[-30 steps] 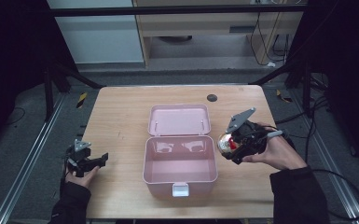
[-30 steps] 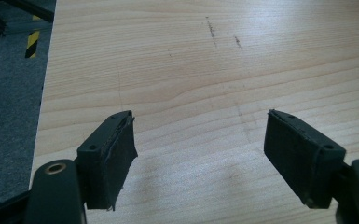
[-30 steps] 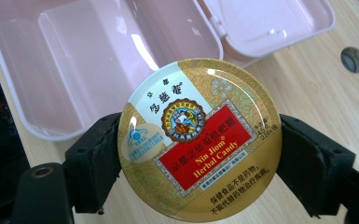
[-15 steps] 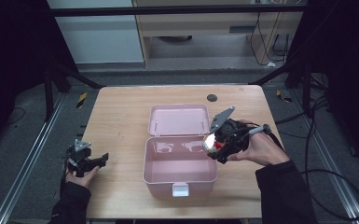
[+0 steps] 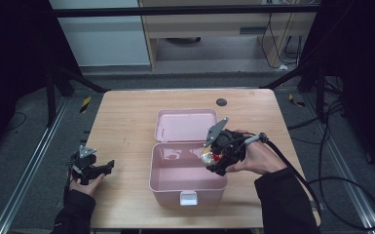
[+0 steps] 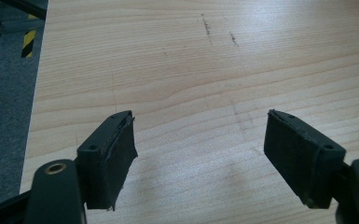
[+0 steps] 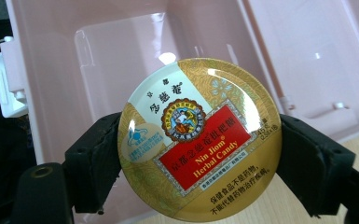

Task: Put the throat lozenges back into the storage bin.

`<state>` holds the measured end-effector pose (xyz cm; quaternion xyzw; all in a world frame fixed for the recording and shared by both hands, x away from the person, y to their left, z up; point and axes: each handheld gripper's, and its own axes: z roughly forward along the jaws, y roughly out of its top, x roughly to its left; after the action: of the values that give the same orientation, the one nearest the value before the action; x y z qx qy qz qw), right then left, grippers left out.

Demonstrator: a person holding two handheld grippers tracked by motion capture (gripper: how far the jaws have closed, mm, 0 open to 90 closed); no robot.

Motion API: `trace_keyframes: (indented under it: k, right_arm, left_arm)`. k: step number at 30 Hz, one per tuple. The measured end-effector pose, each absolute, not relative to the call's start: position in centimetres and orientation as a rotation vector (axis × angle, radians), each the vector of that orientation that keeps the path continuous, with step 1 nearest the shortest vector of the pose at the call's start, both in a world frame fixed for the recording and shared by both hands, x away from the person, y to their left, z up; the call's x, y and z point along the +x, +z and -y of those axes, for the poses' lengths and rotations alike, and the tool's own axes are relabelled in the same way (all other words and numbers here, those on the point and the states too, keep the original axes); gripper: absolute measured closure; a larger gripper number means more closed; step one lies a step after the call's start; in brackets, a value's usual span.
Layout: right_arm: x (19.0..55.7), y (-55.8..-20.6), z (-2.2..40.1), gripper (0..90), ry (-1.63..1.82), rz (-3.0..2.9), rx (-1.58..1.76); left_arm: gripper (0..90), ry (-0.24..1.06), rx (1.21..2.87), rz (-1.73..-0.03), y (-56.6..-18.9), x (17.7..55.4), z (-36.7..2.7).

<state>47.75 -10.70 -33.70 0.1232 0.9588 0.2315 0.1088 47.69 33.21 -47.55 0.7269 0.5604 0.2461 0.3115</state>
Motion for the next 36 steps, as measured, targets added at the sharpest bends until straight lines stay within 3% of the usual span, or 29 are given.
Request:
trace_keyframes:
  k: [36]
  right_arm:
    - [48.2,-38.5,8.3,20.6,0.492,-2.941,0.278]
  left_arm:
    - [23.8,0.653,1.915,-1.474,-47.4,47.6,-33.3]
